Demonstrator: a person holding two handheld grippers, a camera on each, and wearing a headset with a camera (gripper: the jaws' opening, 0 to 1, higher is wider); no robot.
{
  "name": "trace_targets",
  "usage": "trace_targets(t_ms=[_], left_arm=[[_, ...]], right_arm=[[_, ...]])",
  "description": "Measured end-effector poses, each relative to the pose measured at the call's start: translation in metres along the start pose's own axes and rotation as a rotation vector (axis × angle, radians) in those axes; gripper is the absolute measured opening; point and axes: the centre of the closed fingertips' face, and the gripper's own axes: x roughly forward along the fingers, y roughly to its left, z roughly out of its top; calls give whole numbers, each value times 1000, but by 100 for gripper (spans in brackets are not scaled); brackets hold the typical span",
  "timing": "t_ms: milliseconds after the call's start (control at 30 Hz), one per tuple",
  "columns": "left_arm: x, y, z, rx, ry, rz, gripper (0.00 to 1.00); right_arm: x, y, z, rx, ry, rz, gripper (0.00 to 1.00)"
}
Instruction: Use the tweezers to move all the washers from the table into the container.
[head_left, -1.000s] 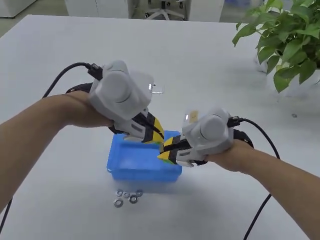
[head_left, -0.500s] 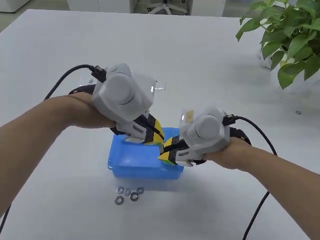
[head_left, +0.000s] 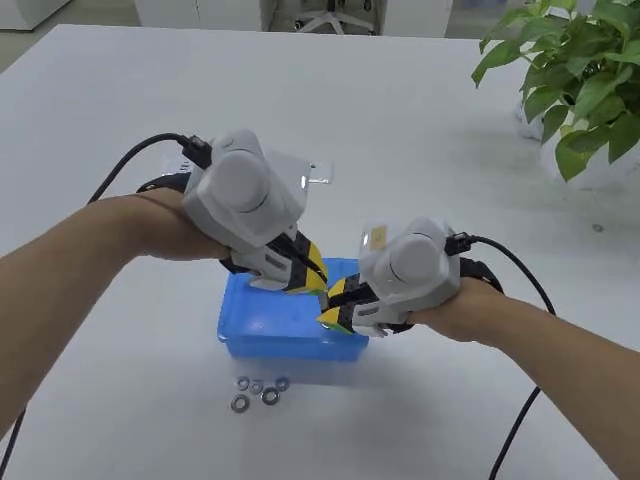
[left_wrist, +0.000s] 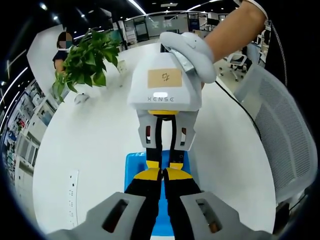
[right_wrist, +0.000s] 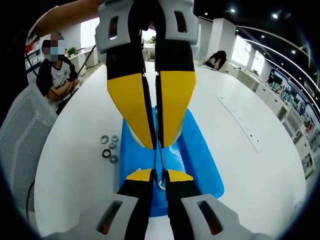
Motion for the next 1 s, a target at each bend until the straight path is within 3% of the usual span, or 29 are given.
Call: trace_targets(t_ms=[567,1000], left_arm=[[-26,-4,11,-5,-14,33,6],[-51,-19,23,0,-4,61,6]], right_arm=[[-14,4,26,-36,-28,-31,11],[-26,18,50,-75,-49,-50,11]])
